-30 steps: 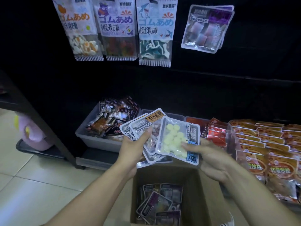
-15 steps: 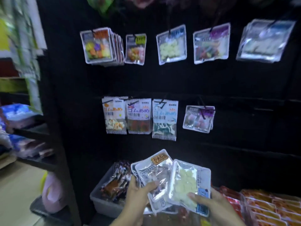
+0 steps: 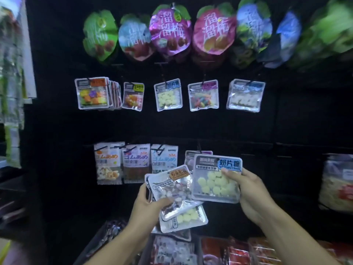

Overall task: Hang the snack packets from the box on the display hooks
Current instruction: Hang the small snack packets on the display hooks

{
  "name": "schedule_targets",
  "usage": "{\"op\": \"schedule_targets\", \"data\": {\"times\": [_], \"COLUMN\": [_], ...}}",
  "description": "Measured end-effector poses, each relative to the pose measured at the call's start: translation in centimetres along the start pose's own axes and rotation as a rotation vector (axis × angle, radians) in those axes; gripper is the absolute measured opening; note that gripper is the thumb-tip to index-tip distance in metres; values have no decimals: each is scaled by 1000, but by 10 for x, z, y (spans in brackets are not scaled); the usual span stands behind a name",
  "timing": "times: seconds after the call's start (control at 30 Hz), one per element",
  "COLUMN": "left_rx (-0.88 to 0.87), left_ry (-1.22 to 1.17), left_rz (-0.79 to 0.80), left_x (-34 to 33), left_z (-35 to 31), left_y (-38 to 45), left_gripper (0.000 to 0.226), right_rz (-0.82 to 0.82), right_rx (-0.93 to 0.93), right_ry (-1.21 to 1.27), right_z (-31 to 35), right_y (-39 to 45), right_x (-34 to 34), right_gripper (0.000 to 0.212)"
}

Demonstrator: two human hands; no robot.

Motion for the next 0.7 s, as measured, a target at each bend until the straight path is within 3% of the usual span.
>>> {"op": "schedule_targets", "data": {"times": [0.17, 0.3, 0.43, 0.5, 0.6, 0.7], "left_rx": [-30, -91, -150, -193, -258, -248], "left_ry": [-29, -44, -128, -204, -223, -312], "left_rz": [22, -7, 18, 35, 58, 102], "left_x": [-21, -16, -4, 5, 18, 31], "left_z": [-21, -37, -62, -74, -88, -96], "left_y": [6, 6, 4, 8, 14, 16], "left_gripper": [48, 44, 49, 80, 99, 96], "right_rz": [112, 124, -24, -113, -246, -321], "right_rx": [78, 272, 399, 429, 443, 457], "right_ry": [23, -149, -198, -168, -166, -173], "right_z": [57, 117, 161, 175, 186, 195], "right_y": [32, 65, 103, 122, 149, 169], "right_x": [-7, -62, -131, -156, -176, -184], "right_gripper": [26, 23, 10, 8, 10, 11]}}
Point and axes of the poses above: each hand's wrist, its own y-axis towards the middle knuckle, its own x-axis out of the back of the hand, z = x × y, the point moved 3 cm from there along y, towards the middle knuckle, and after that the axes turned 11 degrees about -y, right-handed, at the moved point
